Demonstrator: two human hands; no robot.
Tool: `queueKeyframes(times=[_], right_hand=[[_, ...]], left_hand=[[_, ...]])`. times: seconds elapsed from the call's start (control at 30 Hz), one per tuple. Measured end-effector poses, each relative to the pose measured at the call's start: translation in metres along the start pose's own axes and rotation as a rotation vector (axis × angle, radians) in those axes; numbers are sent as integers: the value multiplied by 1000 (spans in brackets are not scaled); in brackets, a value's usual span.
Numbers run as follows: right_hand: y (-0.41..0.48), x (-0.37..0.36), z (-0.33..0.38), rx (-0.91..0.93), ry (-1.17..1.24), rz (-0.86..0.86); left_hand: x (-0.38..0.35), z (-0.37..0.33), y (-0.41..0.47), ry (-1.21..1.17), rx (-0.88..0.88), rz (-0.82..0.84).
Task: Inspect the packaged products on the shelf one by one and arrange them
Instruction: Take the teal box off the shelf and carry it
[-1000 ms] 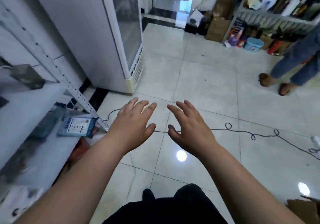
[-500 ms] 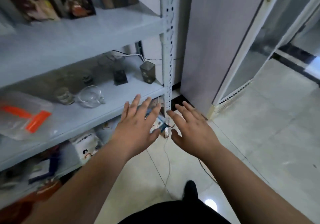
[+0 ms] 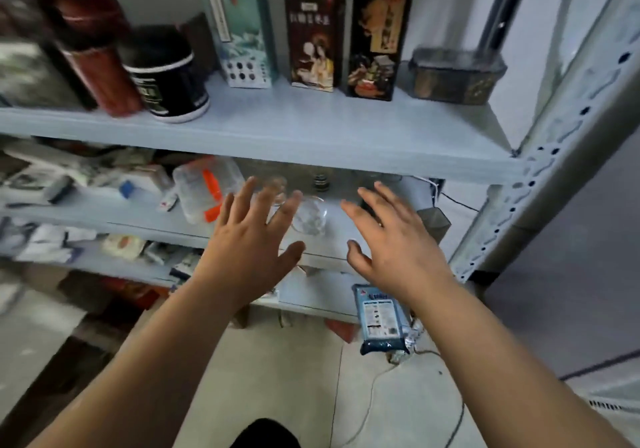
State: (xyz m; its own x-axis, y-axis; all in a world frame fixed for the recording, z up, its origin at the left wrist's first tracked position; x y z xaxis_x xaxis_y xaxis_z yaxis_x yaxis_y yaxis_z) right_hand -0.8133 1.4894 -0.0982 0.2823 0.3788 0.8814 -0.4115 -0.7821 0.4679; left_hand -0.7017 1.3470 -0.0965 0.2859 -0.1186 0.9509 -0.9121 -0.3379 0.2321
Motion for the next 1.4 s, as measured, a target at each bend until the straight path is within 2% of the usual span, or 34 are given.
queueKeyframes(times=[0.13,0.3,0.57,0.77,0.97,1.07,1.13,1.27,1.4], right_hand=[[53,-4,25,106,39,18],[111,-11,52,197,16,27],[207,-35,37,158,19,174],[251,-61,14,87,121,294],[259,-73,-4,20,235,285],[260,-76,-4,22,237,273],[260,-78,-6,29,235,259],[260,-77,-6,33,245,230],[261,-78,-7,51,238,242]], left_hand=[[18,38,-8,20,122,-27],[33,84,9,-12,161,-54],[46,110,99,-94,28,-97],[27,131,152,-127,-75,-42],[23,140,187,-190,-2,9],[25,150,214,-319,177,32],[36,155,236,-489,303,-71],[69,165,274,-778,447,-473],[71,184,297,-895,582,-617]])
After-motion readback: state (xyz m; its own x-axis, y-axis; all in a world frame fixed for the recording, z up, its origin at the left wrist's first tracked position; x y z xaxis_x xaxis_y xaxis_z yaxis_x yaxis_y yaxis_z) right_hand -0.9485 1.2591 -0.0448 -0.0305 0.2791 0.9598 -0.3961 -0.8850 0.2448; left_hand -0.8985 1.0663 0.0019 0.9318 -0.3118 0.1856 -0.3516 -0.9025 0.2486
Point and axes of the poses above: each hand's wrist, its own y-axis towards the middle knuckle, its own x-axis out of the back of the hand, z = x × y, the point moved 9 cm from there along y, towards the middle knuckle, and after that the axes turned 11 degrees about -y, right-handed, at the moved point
